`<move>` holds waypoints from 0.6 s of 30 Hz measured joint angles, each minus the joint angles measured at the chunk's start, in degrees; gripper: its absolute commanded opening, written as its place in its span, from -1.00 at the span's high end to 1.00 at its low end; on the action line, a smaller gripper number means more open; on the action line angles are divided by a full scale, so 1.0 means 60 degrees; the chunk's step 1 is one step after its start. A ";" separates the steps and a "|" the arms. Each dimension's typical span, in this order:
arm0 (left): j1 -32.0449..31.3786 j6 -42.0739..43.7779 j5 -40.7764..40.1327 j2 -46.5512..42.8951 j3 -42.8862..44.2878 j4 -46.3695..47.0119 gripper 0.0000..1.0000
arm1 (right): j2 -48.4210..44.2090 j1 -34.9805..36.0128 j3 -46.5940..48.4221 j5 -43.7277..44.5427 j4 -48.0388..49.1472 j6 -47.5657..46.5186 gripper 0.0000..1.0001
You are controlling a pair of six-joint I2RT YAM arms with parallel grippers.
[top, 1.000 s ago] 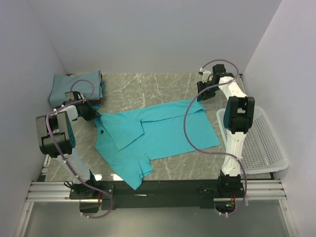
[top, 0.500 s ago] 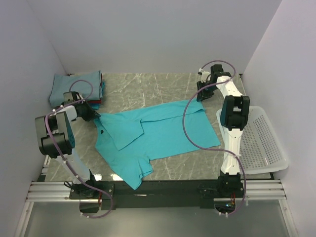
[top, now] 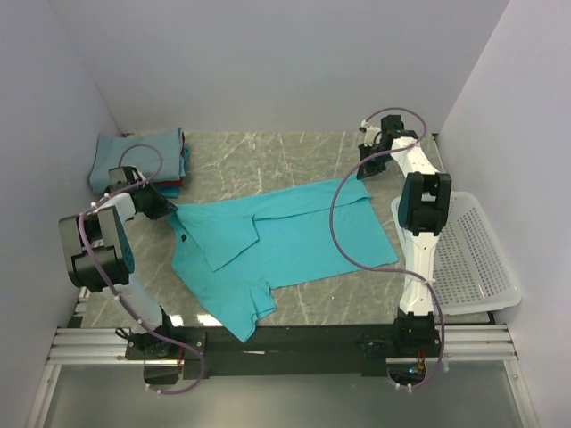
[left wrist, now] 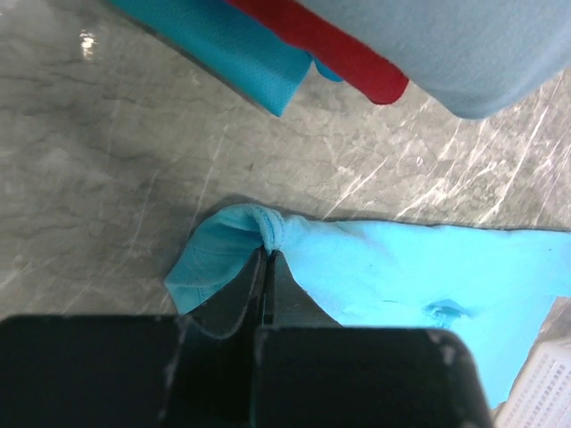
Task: Fold and stack the t-shirts
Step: Fold the tshirt
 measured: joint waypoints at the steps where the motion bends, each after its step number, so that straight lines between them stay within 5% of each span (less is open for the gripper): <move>1: 0.0029 -0.0025 -0.0018 -0.0044 -0.0029 0.0018 0.99 | 0.0000 0.0000 0.0000 0.0011 0.0135 0.0113 1.00; 18: 0.0390 -0.0503 0.0138 0.0368 0.0372 0.0353 0.99 | 0.0120 0.0240 0.1534 0.0164 0.1260 0.1209 1.00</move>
